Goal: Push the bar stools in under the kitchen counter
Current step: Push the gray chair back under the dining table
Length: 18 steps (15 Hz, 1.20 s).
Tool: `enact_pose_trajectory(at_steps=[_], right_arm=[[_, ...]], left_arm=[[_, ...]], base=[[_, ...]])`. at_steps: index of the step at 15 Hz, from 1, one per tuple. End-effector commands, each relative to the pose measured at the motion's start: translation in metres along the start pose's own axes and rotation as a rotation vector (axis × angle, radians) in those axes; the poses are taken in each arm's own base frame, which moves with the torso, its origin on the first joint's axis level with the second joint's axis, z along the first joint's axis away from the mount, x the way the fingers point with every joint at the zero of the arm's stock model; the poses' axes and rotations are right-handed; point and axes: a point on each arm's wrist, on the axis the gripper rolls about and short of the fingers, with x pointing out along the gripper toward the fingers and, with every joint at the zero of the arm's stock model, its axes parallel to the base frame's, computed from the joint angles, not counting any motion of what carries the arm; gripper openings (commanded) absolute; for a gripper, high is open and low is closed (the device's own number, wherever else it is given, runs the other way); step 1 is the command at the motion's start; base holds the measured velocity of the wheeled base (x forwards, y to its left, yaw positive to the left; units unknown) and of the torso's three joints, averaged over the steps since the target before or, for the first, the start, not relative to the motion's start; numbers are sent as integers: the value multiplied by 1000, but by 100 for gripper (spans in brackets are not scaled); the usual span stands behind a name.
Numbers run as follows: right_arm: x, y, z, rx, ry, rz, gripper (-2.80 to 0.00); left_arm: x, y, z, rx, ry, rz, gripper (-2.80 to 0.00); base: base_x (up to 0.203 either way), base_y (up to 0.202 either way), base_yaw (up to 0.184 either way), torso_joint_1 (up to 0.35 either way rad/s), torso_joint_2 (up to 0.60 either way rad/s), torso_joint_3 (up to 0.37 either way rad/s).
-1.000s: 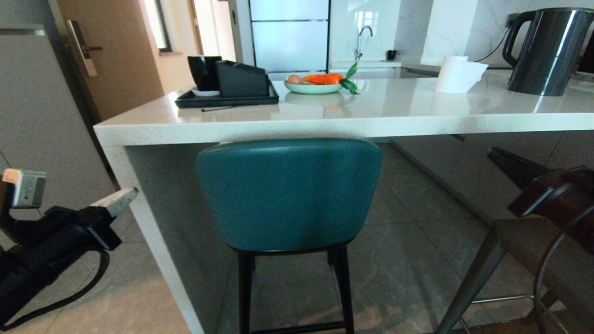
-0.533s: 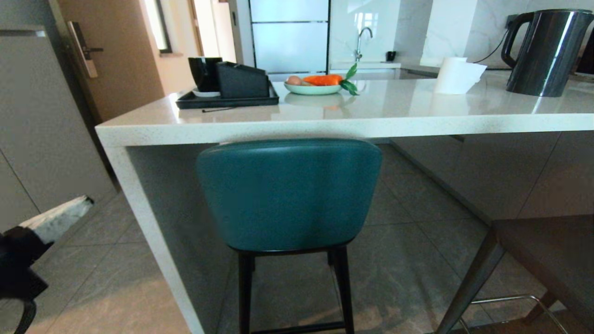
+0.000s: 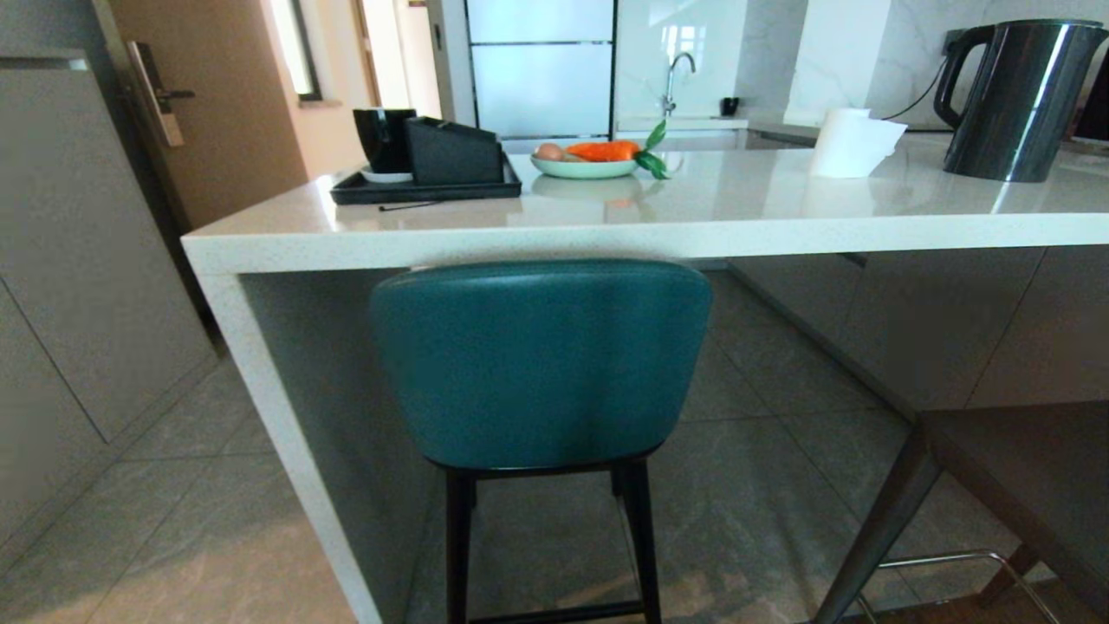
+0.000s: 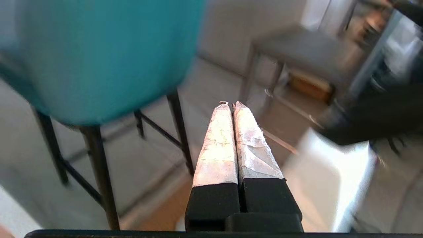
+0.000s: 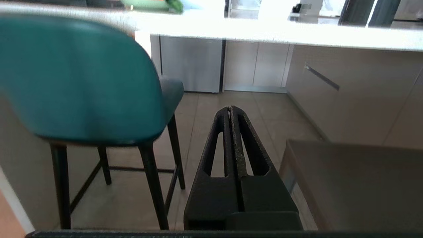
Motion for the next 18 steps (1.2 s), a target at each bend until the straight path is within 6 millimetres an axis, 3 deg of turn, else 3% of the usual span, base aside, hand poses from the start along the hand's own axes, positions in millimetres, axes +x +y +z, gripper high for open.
enact_pose_trajectory(at_steps=[1,5,9,12,14,16,18], right_arm=[[-20,3,-16,-2,-15,3,-280],[-24,4,-17,0,4,6,-280],[-25,4,-31,2,24,8,-280],[-23,4,-36,4,39,17,-280],[-23,5,-36,1,39,22,-280],[-23,5,-38,2,46,28,-280],[-22,5,-38,2,48,27,-280]], left_arm=[[-17,-9,-8,56,-29,159,-280],[-26,-17,14,159,-125,375,-280],[-19,-2,-3,179,-151,586,-280],[-20,-3,5,221,-226,601,-280],[-27,-14,21,239,-257,640,-280],[-32,-26,11,234,-208,614,-280],[-32,-25,-15,226,-178,546,-280]], base=[[0,0,0,0,0,0],[0,0,0,0,0,0],[0,0,0,0,0,0],[0,0,0,0,0,0],[0,0,0,0,0,0],[0,0,0,0,0,0],[0,0,0,0,0,0]])
